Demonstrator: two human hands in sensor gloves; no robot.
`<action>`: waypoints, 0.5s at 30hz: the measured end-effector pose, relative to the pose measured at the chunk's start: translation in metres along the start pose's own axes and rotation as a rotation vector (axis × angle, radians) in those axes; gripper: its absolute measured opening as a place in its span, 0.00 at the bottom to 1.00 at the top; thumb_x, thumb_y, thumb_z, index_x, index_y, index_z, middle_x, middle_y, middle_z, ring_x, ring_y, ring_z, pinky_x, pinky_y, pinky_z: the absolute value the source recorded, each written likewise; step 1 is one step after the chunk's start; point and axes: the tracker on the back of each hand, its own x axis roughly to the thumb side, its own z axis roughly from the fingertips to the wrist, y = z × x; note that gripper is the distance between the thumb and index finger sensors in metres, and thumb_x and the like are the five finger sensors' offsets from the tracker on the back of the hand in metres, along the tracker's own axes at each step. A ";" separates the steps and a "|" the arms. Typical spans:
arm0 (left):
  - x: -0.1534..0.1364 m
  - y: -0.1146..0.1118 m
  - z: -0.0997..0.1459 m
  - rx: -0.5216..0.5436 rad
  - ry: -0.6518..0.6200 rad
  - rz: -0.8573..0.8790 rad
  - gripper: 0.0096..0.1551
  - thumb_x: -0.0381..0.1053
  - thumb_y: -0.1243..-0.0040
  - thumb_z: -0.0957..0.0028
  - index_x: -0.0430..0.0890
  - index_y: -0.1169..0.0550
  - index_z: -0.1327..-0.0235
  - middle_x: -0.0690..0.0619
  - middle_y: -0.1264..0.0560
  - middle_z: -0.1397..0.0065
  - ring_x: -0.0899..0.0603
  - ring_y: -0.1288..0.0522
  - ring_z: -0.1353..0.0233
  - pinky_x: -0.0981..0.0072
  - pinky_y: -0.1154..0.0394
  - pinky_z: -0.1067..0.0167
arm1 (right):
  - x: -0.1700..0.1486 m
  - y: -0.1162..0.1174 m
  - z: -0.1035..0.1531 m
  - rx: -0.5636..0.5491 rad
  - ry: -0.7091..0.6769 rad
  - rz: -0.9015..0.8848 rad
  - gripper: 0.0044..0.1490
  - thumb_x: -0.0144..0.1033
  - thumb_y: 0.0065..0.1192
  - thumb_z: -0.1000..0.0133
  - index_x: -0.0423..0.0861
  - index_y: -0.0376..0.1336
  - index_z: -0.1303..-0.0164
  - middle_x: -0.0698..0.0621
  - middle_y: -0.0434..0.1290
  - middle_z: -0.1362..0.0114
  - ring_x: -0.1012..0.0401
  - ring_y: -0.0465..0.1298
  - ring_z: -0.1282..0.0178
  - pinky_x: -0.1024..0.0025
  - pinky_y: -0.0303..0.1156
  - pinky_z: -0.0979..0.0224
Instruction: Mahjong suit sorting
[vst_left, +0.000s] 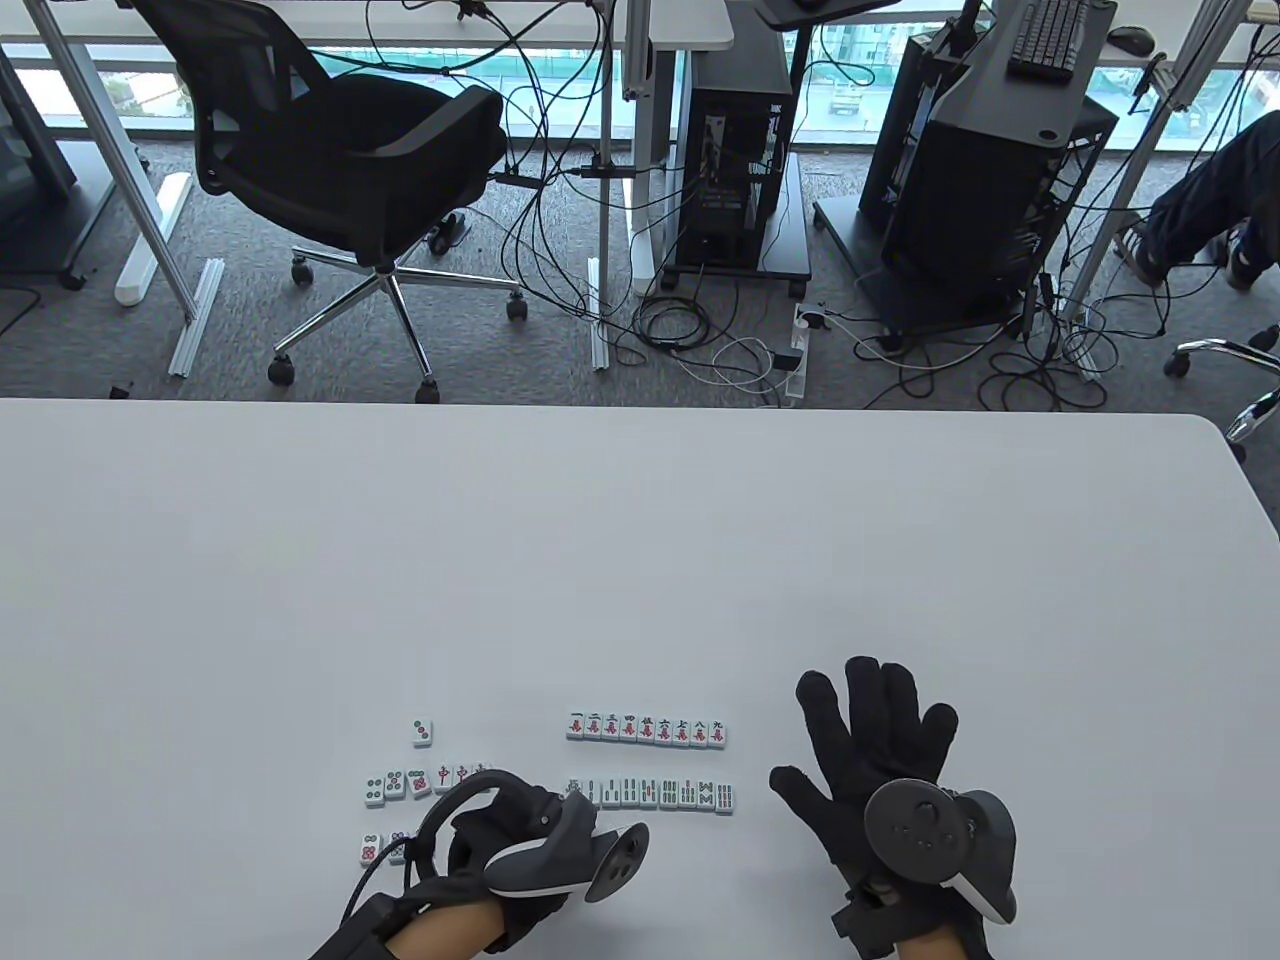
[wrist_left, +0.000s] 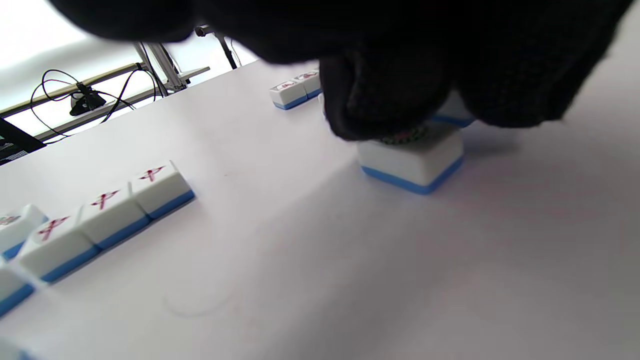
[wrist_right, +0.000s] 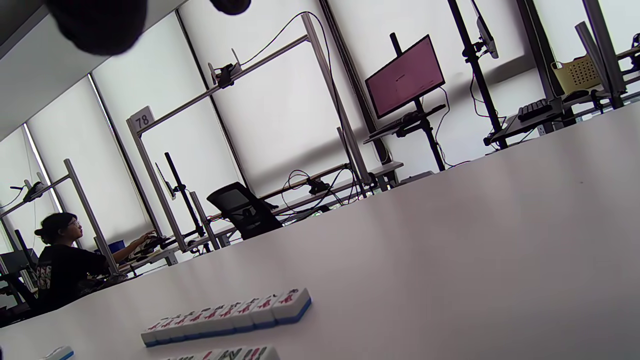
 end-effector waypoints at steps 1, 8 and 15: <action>0.000 -0.001 0.000 0.002 0.013 -0.008 0.35 0.64 0.29 0.70 0.46 0.16 0.53 0.62 0.14 0.67 0.56 0.20 0.77 0.59 0.19 0.68 | 0.000 0.000 0.000 0.000 -0.001 -0.001 0.50 0.66 0.49 0.44 0.61 0.36 0.16 0.46 0.30 0.12 0.45 0.25 0.16 0.31 0.22 0.25; 0.002 -0.004 0.002 0.002 0.029 -0.047 0.35 0.65 0.30 0.70 0.48 0.16 0.52 0.62 0.14 0.66 0.56 0.19 0.76 0.59 0.19 0.66 | 0.000 0.000 0.000 0.009 -0.004 0.000 0.50 0.66 0.48 0.43 0.61 0.36 0.16 0.45 0.31 0.11 0.44 0.26 0.16 0.31 0.23 0.25; -0.017 0.009 0.011 0.017 0.055 0.039 0.37 0.66 0.30 0.70 0.50 0.18 0.48 0.61 0.14 0.61 0.55 0.18 0.72 0.57 0.19 0.63 | 0.001 0.001 0.001 0.023 -0.002 -0.001 0.50 0.65 0.49 0.43 0.61 0.36 0.16 0.45 0.31 0.11 0.44 0.27 0.16 0.31 0.24 0.25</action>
